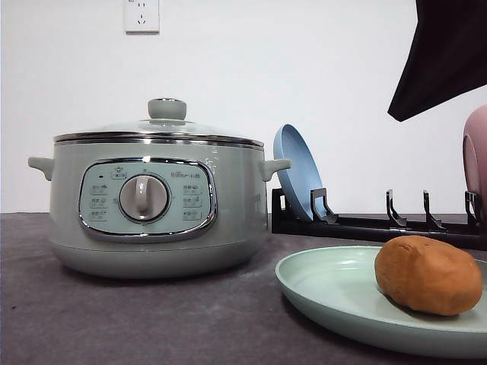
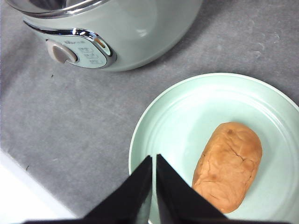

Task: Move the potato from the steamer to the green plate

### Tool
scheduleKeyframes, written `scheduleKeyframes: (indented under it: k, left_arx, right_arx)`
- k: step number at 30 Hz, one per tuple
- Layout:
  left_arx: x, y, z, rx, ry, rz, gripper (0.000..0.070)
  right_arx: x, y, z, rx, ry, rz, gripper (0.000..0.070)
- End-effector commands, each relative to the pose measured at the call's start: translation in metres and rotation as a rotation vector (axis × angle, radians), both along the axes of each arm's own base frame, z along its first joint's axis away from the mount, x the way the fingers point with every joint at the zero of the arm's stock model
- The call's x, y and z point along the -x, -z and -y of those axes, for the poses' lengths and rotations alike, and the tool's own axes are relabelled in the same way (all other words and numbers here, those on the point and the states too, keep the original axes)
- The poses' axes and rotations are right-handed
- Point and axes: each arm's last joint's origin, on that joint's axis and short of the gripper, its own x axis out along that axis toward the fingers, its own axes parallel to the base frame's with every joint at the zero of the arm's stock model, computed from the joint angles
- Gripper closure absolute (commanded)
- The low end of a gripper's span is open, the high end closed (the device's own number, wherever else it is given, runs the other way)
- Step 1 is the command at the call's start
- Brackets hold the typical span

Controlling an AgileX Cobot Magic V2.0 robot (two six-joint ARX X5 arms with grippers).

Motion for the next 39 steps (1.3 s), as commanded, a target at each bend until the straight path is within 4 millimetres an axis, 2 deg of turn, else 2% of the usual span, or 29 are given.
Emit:
scheduleKeyframes:
  k: [1,5,10,13,16,24,30,39]
  left_arx:
    - [-0.001,0.007,0.000,-0.003,-0.003,-0.025,0.0696]
    - [-0.001,0.007,0.000,-0.004,-0.003,-0.025,0.0696]
    - [-0.001,0.007,0.000,-0.003,-0.003,-0.025,0.0696]
    - [-0.001,0.007,0.000,-0.003,-0.002,-0.024,0.0696]
    - [-0.001,0.007,0.000,-0.003,-0.003,-0.025,0.0696]
    - [-0.001,0.007,0.000,-0.003,-0.003,-0.025,0.0696]
    - [-0.001,0.007,0.000,-0.003,-0.002,-0.025,0.0696]
    - [-0.001,0.007,0.000,-0.003,-0.003,-0.025,0.0696]
  right_arx:
    - [-0.001,-0.003,-0.002,-0.006,-0.012,0.018,0.0700]
    - [-0.001,-0.004,-0.002,-0.003,-0.015,0.024,0.0700]
    - [-0.004,-0.018,0.012,0.013,0.094,0.234,0.0700]
    - [-0.005,-0.028,0.027,-0.036,0.207,0.393,0.0700]
    - [-0.003,-0.027,0.046,-0.097,0.296,0.511,0.0700]
    - [0.023,0.009,0.088,-0.098,0.499,0.752,0.0700]
    - [0.040,0.035,0.097,-0.045,0.509,0.844,0.0700]
    - [0.042,0.071,0.098,-0.011,0.455,0.896,0.0700]
